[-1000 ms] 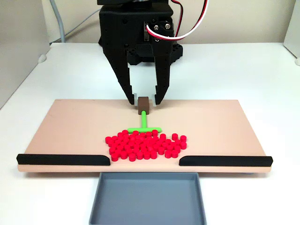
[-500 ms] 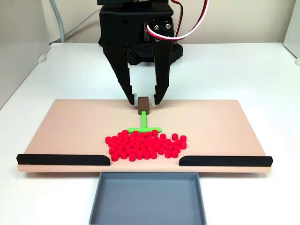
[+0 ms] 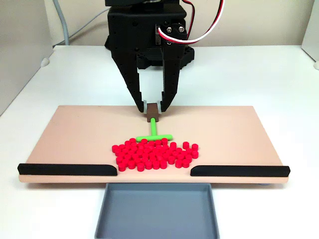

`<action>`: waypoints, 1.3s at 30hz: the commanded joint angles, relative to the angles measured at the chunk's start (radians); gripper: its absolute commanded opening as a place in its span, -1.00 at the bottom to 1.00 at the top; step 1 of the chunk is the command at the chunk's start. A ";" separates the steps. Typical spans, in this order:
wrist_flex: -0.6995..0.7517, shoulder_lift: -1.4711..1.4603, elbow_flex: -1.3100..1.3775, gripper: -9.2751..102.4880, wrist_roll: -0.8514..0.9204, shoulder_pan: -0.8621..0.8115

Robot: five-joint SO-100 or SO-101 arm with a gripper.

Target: Grasp a green tool by the dark brown handle.

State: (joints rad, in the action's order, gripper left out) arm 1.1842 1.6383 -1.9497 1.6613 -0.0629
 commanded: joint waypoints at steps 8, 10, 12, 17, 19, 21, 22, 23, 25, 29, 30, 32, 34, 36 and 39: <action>0.011 0.046 0.028 -0.84 -0.081 0.018; 0.015 0.064 0.021 -0.84 -0.081 0.020; 0.046 0.077 0.028 -0.84 -0.081 0.020; 0.109 0.141 0.031 -0.84 -0.087 0.020; 0.126 0.166 0.031 -0.84 -0.094 0.023; 0.169 0.173 0.057 -0.84 -0.095 0.025; 0.201 0.173 0.080 -0.84 -0.094 0.025; 0.229 0.172 0.101 -0.84 -0.097 0.026; 0.264 0.178 0.123 -0.84 -0.107 0.032; 0.290 0.190 0.138 -0.84 -0.147 0.055; 0.290 0.195 0.138 -0.84 -0.163 0.066; 0.290 0.201 0.138 -0.84 -0.190 0.086; 0.290 0.202 0.138 -0.84 -0.201 0.101; 0.290 0.202 0.138 -0.84 -0.204 0.109; 0.290 0.201 0.138 -0.84 -0.204 0.114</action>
State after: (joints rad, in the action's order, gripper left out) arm 1.4772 1.8086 -1.8438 1.4603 0.0430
